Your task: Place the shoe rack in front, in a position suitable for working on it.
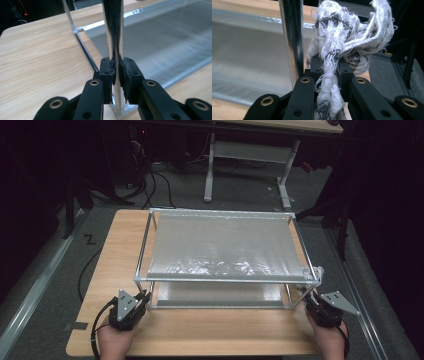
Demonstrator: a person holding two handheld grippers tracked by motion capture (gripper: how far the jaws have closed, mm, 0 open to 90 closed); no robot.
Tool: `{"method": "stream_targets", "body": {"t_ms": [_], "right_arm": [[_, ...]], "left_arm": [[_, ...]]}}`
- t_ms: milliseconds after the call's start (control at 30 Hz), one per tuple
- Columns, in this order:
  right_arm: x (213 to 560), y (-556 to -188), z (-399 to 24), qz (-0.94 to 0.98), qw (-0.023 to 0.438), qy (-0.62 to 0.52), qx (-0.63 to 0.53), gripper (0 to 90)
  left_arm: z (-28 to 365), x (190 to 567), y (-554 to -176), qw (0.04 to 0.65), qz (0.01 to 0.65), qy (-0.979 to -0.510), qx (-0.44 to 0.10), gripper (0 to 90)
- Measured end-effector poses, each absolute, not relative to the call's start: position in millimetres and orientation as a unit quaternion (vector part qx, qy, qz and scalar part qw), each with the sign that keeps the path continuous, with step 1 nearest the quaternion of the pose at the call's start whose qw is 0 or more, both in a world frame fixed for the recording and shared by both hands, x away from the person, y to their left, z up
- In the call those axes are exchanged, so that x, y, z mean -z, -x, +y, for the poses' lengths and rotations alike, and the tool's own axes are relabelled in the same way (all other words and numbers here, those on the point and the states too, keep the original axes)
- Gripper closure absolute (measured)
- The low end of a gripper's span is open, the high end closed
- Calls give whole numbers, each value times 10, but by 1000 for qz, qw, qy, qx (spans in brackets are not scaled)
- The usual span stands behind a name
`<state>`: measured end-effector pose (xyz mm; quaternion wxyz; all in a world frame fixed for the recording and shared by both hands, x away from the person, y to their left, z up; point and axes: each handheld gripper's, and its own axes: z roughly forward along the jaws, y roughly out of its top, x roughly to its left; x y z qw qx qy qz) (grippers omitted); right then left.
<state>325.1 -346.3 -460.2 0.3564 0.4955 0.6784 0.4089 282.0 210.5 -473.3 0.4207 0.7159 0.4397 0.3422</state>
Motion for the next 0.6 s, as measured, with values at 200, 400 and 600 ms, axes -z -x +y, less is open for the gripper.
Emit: {"method": "stream_targets", "body": {"t_ms": [200,400,600], "right_arm": [[4603,-3220,-3518,676,360,-496,-408,798],[4569,-3241,-3431,674,363,-497,-407,799],[4550,-3271,-3343,675,362,-500,-405,798]], "left_arm": [[2063,4742,-3066,419,437,-714,-352,786],[2074,4748,-3440,420,459,-695,-361,790],[2078,4755,-3791,421,469,-682,-371,789]]}}
